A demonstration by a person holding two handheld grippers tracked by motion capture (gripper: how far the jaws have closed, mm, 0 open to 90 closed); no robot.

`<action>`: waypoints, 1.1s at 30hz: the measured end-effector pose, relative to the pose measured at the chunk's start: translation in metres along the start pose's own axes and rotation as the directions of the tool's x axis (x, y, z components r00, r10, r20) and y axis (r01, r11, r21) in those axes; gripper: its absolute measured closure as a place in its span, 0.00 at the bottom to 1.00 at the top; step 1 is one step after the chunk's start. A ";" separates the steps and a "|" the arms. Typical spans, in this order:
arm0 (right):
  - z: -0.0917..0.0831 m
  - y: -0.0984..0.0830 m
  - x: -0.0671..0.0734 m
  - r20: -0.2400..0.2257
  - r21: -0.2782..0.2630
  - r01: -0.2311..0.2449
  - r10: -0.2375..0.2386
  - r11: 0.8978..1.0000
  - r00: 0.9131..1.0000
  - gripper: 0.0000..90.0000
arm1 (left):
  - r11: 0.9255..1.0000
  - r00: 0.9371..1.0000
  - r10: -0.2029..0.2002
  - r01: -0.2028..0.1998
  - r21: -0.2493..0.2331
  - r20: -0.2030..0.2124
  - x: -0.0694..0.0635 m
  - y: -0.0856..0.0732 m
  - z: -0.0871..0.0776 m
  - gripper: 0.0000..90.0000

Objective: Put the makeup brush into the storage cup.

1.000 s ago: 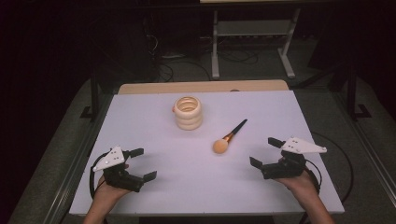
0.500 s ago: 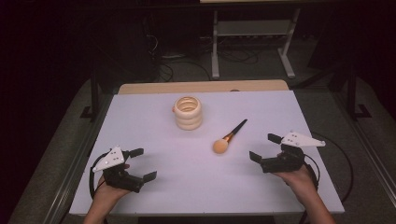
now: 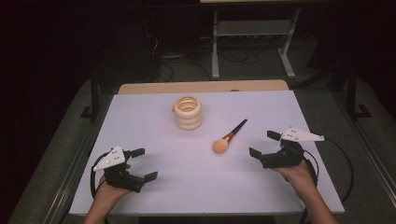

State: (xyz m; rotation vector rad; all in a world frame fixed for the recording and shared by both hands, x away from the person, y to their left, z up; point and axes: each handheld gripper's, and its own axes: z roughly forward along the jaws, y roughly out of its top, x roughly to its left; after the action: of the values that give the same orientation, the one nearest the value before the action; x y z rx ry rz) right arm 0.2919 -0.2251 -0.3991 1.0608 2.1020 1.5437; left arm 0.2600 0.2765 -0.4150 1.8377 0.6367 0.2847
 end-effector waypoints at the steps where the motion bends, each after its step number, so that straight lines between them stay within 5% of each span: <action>1: 0.000 0.001 0.000 0.002 -0.002 0.001 -0.001 1.000 1.000 0.00 | 1.000 1.000 -0.003 0.003 0.000 0.000 0.000 -0.001 0.000 0.00; 33: 0.018 0.025 -0.012 0.026 -0.041 0.026 -0.025 0.999 0.999 0.00 | 1.000 1.000 -0.018 0.018 -0.017 -0.014 0.004 -0.003 -0.003 0.00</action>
State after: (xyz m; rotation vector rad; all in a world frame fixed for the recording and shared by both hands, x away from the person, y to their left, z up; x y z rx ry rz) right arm 0.3206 -0.2178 -0.3848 1.0306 2.0500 1.5465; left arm 0.2609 0.2813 -0.4173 1.8144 0.6584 0.2910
